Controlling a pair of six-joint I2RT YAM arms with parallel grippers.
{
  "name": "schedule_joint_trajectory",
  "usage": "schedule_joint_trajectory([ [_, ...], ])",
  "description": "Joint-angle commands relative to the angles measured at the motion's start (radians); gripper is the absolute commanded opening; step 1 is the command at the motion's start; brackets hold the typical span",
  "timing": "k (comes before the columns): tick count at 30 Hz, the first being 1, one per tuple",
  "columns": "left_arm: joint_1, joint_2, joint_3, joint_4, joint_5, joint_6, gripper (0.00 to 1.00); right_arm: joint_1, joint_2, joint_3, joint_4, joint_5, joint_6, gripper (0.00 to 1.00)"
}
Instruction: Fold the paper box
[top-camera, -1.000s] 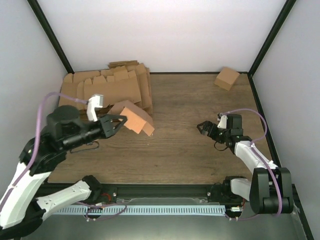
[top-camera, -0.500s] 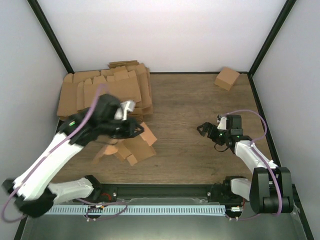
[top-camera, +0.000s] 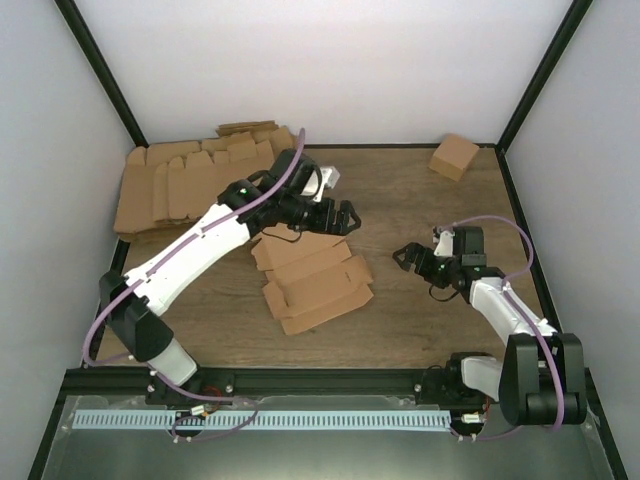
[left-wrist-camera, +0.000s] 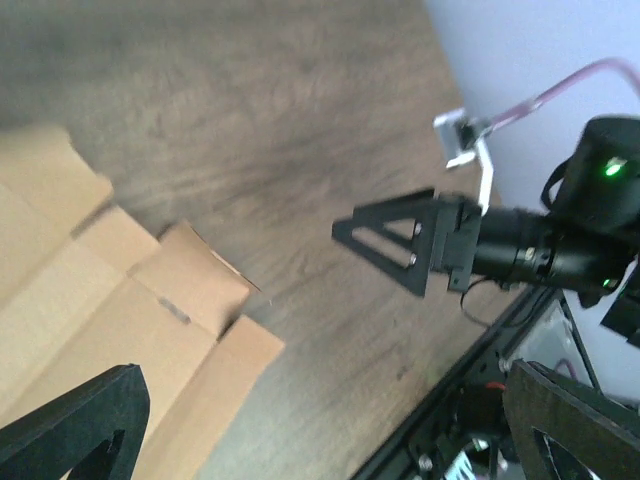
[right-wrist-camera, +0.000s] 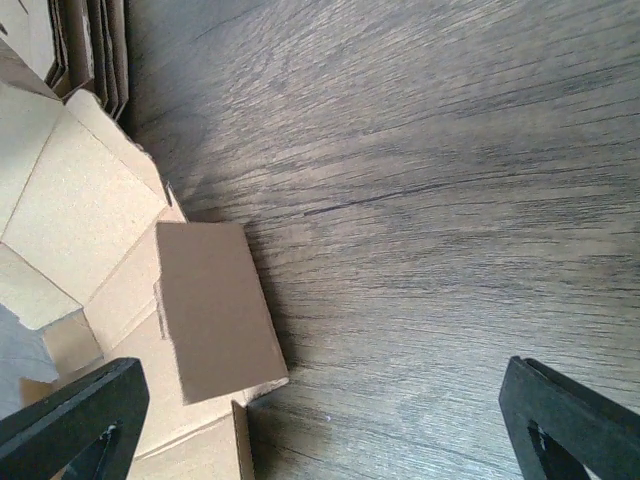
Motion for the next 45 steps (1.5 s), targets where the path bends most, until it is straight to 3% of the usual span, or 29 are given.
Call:
schedule_joint_trajectory([
  [1, 0.014, -0.086, 0.053, 0.103, -0.104, 0.061, 1.0, 0.006, 0.032, 0.063, -0.01, -0.034, 0.0, 1.0],
  [10, 0.044, -0.385, -0.101, 0.091, -0.38, 0.106, 1.0, 0.006, 0.096, 0.166, -0.034, -0.145, -0.019, 1.0],
  [19, 0.089, -0.555, -0.322, 0.038, -0.457, 0.036, 1.0, 0.006, 0.066, 0.166, -0.008, -0.136, 0.011, 1.0],
  [29, 0.257, -0.622, -0.485, 0.032, -0.292, -0.014, 1.0, 0.011, -0.012, 0.153, 0.033, -0.17, 0.0, 1.0],
  [41, 0.264, -0.689, -0.615, 0.112, -0.167, 0.003, 1.0, 0.192, -0.033, 0.229, 0.03, 0.011, -0.019, 1.0],
  [45, 0.263, -0.743, -0.693, 0.144, -0.146, -0.011, 1.0, 0.2, -0.03, 0.231, 0.037, 0.072, -0.02, 1.0],
])
